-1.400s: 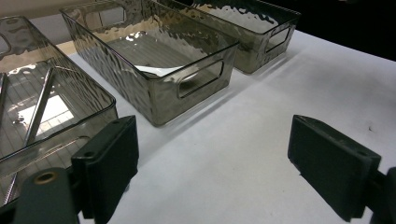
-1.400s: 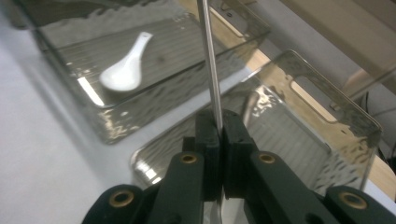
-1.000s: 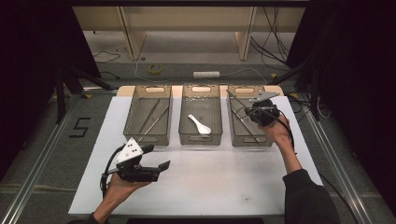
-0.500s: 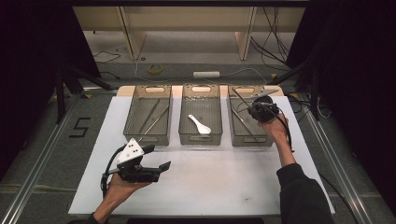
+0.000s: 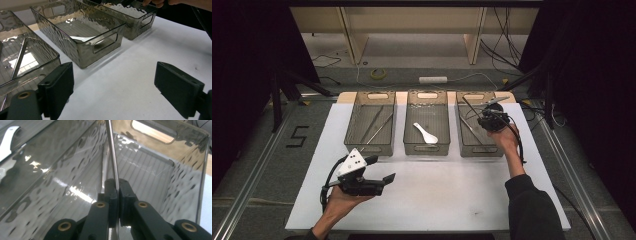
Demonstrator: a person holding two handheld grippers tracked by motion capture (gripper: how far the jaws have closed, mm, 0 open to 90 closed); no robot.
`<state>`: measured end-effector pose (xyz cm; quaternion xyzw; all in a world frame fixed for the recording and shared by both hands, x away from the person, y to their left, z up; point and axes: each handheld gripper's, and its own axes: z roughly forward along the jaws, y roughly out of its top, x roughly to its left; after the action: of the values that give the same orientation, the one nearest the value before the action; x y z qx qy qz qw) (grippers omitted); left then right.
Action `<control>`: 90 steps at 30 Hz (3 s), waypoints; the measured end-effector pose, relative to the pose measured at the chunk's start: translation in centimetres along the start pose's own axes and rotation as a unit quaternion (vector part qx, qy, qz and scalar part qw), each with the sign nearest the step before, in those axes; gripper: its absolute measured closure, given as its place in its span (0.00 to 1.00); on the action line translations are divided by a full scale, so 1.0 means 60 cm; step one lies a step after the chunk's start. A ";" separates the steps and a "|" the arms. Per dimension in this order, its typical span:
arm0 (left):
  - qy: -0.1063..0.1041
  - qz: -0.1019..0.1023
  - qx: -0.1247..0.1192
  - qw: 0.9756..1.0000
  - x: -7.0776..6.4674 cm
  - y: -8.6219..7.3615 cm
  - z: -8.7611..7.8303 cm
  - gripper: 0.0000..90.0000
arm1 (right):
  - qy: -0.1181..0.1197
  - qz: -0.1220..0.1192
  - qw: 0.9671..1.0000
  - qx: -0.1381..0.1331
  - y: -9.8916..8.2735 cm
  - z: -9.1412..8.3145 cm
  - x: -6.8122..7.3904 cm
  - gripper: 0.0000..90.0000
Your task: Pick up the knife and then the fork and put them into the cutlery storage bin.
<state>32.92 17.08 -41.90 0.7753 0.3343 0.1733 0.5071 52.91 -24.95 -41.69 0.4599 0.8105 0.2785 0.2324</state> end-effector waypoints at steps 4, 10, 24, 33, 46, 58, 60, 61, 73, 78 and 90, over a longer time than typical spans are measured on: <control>0.000 0.001 0.001 1.000 -0.001 0.000 0.001 0.17 | 0.000 0.006 1.000 0.003 0.000 0.004 0.000 0.97; 0.000 0.003 0.003 1.000 -0.001 0.000 0.001 0.17 | 0.004 0.016 1.000 0.008 0.001 0.009 0.000 0.96; -0.001 0.001 0.004 1.000 -0.002 0.000 0.003 0.17 | 0.028 0.037 0.999 0.006 0.013 -0.001 -0.002 0.74; 0.000 -0.003 0.001 1.000 0.000 0.000 0.001 0.17 | 0.053 0.048 0.997 -0.031 0.014 -0.038 0.012 0.53; -0.001 -0.009 -0.001 1.000 0.002 -0.001 -0.001 0.17 | 0.120 0.038 0.987 -0.101 -0.015 -0.097 0.071 0.38; -0.001 -0.012 0.000 1.000 0.004 0.000 0.001 0.17 | 0.158 0.038 0.977 -0.136 -0.053 -0.125 0.113 0.33; 0.000 -0.014 -0.001 1.000 0.005 0.001 0.002 0.17 | 0.169 0.043 0.975 -0.141 -0.061 -0.126 0.120 0.33; 0.000 -0.015 -0.001 1.000 0.005 0.001 0.002 0.17 | 0.169 0.041 0.974 -0.143 -0.065 -0.127 0.124 0.32; -0.006 -0.018 -0.001 1.000 0.007 0.002 0.003 0.17 | 0.182 0.019 0.968 -0.172 -0.100 -0.150 0.160 0.28; -0.007 -0.017 -0.001 1.000 0.006 0.000 -0.001 0.17 | 0.191 0.017 0.965 -0.182 -0.113 -0.160 0.168 0.27; -0.010 -0.026 -0.004 1.000 0.009 -0.001 -0.004 0.17 | 0.200 0.018 0.959 -0.199 -0.155 -0.179 0.175 0.27</control>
<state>33.15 17.60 -41.89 0.7660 0.3492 0.1535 0.5175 35.45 -22.25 -41.21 0.3534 0.7601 0.5249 0.1475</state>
